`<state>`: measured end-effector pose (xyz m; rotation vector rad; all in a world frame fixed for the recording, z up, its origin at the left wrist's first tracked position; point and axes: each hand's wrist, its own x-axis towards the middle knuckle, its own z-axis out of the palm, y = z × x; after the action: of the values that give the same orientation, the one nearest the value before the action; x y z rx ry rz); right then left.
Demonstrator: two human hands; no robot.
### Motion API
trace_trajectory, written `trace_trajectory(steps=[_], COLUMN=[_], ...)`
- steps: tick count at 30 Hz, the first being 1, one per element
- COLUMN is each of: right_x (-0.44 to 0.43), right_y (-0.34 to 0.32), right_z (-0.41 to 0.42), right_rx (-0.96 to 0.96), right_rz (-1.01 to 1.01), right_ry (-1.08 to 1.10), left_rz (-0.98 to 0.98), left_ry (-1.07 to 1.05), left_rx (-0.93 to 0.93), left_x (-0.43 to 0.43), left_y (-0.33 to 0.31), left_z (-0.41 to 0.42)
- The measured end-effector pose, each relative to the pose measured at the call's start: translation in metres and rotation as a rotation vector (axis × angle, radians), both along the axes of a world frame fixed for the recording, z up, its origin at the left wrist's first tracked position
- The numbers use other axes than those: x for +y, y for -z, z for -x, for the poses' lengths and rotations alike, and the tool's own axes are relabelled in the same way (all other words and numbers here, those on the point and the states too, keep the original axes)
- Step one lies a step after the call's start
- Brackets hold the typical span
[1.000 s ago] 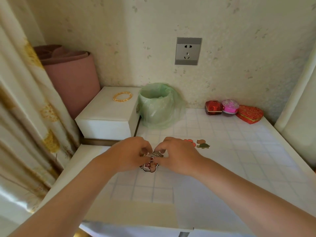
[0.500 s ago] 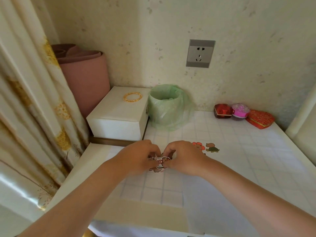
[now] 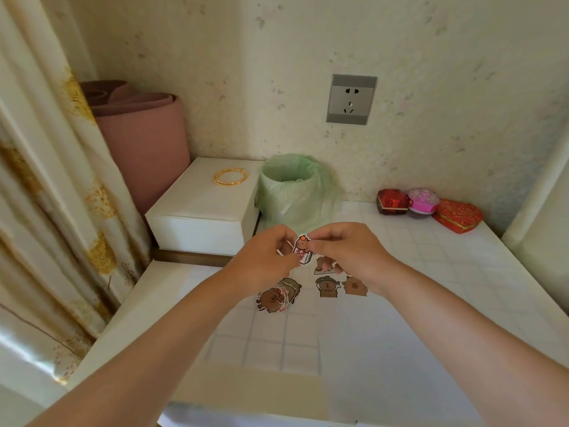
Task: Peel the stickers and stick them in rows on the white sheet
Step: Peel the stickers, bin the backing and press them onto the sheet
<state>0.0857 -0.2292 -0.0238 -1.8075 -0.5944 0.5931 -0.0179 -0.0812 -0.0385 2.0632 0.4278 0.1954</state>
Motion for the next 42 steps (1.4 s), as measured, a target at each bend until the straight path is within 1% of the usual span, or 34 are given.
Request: trace_trajectory(steps=[2,4,7,10,13,16,20,22,23,27,29,30,31,33,34,35,37,39,42], right_x=[-0.002,-0.004,-0.008,-0.014,-0.022,-0.028,-0.034,-0.036,-0.037,-0.037,-0.038,-0.039,-0.040,-0.042,-0.043,-0.045,-0.046,-0.045,-0.044], right_y=[0.000,-0.001,-0.003,-0.006,-0.013,-0.017,-0.019,-0.019,-0.018,-0.013,-0.013,-0.013,-0.014,-0.016,-0.016,-0.016,-0.014,-0.013,-0.011], right_z=[-0.002,-0.006,-0.013,-0.018,-0.025,-0.032,-0.037,-0.038,-0.038,-0.034,-0.032,-0.031,-0.031,-0.029,-0.029,-0.029,-0.028,-0.026,-0.026], right_rx=[-0.078,-0.103,-0.051,0.008,-0.027,-0.086,0.011,0.012,-0.023,-0.268,-0.306,-0.267,-0.172,0.097,0.187,0.222,0.201,0.156,0.100], right_rz=[0.010,0.000,-0.018,-0.036,-0.016,0.012,-0.040,-0.037,-0.024,0.033,0.013,-0.006,-0.039,-0.113,-0.121,-0.107,-0.061,-0.035,-0.029], right_ry=[0.001,0.040,0.114,0.105,0.070,0.084,0.085,0.083,0.089,0.104,0.089,0.076,0.062,0.024,0.004,-0.014,-0.026,-0.002,0.051], left_rz=[-0.019,-0.041,-0.034,-0.012,0.019,0.028,0.128,0.138,0.134,0.119,0.134,0.158,0.191,0.255,0.291,0.337,0.436,0.478,0.382], left_ry=[0.008,-0.009,-0.041,-0.051,-0.069,-0.102,-0.120,-0.114,-0.105,-0.106,-0.116,-0.127,-0.141,-0.157,-0.156,-0.153,-0.157,-0.154,-0.102], left_rx=[0.007,-0.009,-0.064,-0.094,-0.132,-0.174,-0.192,-0.187,-0.183,-0.175,-0.167,-0.160,-0.155,-0.143,-0.139,-0.138,-0.136,-0.127,-0.107], left_x=[-0.008,-0.015,-0.019,-0.022,-0.028,-0.033,-0.040,-0.042,-0.043,-0.045,-0.045,-0.046,-0.047,-0.047,-0.047,-0.047,-0.046,-0.044,-0.042], left_y=[-0.001,-0.003,-0.007,-0.010,-0.010,-0.012,-0.015,-0.015,-0.015,-0.012,-0.011,-0.012,-0.013,-0.015,-0.017,-0.018,-0.019,-0.018,-0.017], left_z=[-0.005,-0.010,-0.020,-0.028,-0.035,-0.043,-0.047,-0.048,-0.048,-0.047,-0.047,-0.047,-0.047,-0.047,-0.047,-0.046,-0.045,-0.044,-0.043])
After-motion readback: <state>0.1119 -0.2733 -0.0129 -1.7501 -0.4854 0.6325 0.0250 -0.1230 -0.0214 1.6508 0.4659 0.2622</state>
